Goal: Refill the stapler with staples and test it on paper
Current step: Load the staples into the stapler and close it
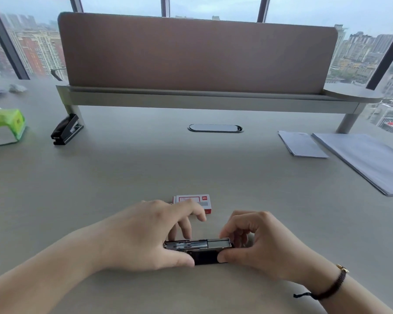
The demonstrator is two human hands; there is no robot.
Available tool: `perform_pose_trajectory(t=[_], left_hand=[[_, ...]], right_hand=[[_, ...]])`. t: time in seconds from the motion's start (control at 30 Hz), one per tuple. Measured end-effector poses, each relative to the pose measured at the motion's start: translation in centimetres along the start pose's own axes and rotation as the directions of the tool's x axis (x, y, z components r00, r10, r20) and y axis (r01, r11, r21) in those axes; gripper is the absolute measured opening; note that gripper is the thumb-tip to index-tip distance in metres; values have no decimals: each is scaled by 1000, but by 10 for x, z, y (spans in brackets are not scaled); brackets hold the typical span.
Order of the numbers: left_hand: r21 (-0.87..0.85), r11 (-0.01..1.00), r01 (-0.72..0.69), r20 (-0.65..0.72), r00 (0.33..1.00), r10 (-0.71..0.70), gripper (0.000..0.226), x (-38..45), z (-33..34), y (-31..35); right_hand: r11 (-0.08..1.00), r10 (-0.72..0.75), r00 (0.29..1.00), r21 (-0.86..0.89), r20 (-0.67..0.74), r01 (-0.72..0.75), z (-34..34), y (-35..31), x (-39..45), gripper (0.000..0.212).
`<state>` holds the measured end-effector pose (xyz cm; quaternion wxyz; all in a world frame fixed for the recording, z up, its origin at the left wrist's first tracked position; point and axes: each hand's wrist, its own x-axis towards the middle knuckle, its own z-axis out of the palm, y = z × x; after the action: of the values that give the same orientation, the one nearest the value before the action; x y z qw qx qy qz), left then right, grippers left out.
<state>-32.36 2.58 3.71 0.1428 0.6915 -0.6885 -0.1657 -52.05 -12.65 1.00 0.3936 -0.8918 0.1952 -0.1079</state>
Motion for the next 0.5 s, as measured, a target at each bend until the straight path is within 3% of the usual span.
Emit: perform_pose_trajectory(t=[0.1,0.2,0.37,0.5], left_hand=[[63,992,107,15,994,-108,44,-21,-2,-12],[-5,981,194,-43,980,-194,34,-41,-1,-25],[-143,970,198,-162,962,-220,29,-63,5,-32],[-120,971,206,-214,950,-228,26,-67,7,-28]], right_hand=[[1000,2,1000,8,9,-2,0,2,1,17],[1000,9,1000,6,6,-9,2,2,0,17],[999,42,999,11,-4,-42,4,-1,-3,18],[999,49,999,-12,-12,-49,7,-2,-6,18]])
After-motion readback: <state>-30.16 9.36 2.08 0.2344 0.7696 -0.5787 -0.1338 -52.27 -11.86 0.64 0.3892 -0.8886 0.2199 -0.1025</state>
